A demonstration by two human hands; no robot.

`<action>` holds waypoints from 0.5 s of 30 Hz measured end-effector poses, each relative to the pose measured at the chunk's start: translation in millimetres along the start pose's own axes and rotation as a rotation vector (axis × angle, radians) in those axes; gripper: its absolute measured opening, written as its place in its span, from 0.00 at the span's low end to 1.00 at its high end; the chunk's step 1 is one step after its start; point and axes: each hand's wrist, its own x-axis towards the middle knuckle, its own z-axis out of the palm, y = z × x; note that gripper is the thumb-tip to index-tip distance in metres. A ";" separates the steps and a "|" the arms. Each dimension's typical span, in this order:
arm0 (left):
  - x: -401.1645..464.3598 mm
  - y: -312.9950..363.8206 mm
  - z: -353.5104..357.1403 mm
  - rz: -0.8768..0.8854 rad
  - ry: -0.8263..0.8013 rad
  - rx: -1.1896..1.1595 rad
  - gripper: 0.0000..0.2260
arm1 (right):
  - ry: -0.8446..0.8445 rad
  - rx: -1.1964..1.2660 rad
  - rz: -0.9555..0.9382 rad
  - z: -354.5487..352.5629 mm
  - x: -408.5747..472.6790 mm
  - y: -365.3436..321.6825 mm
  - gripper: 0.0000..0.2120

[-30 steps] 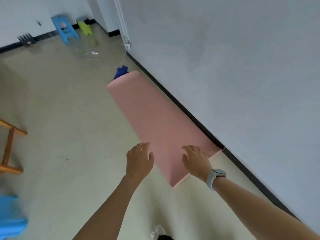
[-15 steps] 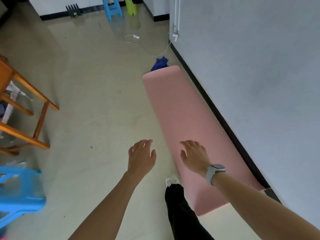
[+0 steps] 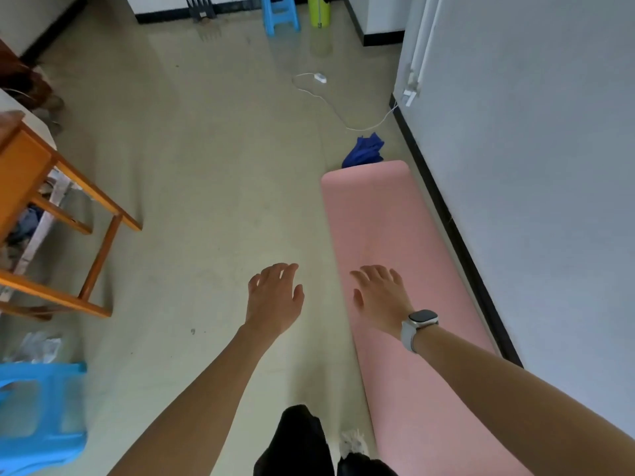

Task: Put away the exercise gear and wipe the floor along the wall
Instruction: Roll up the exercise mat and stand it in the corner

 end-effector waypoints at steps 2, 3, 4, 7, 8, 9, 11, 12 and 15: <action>39.4 -16.2 -2.6 -0.038 -0.027 -0.010 0.20 | -0.013 -0.002 -0.003 -7.4 43.3 1.8 0.21; 67.2 -27.7 -2.3 -0.054 -0.035 -0.019 0.20 | -0.016 -0.002 -0.002 -9.6 73.6 2.5 0.21; 89.1 -35.9 -2.9 -0.062 -0.043 -0.023 0.20 | -0.018 -0.004 0.002 -12.1 96.4 3.1 0.20; 166.4 -62.6 -9.8 -0.069 -0.051 -0.022 0.20 | -0.011 -0.001 0.017 -24.9 177.8 2.2 0.21; 196.5 -72.1 -13.9 -0.068 -0.048 -0.027 0.20 | -0.005 0.002 0.023 -32.2 208.8 0.9 0.21; 226.9 -81.5 -19.5 -0.066 -0.053 -0.036 0.20 | -0.005 0.012 0.038 -40.5 240.3 -0.6 0.21; 288.9 -98.7 -34.7 -0.045 -0.056 -0.049 0.20 | -0.010 0.049 0.077 -61.9 303.7 -3.1 0.21; 324.5 -108.4 -44.3 -0.028 -0.051 -0.041 0.20 | -0.006 0.071 0.102 -74.1 338.0 -3.9 0.21; 415.6 -128.2 -71.1 0.000 -0.038 -0.014 0.20 | 0.012 0.117 0.157 -105.6 415.6 -1.7 0.21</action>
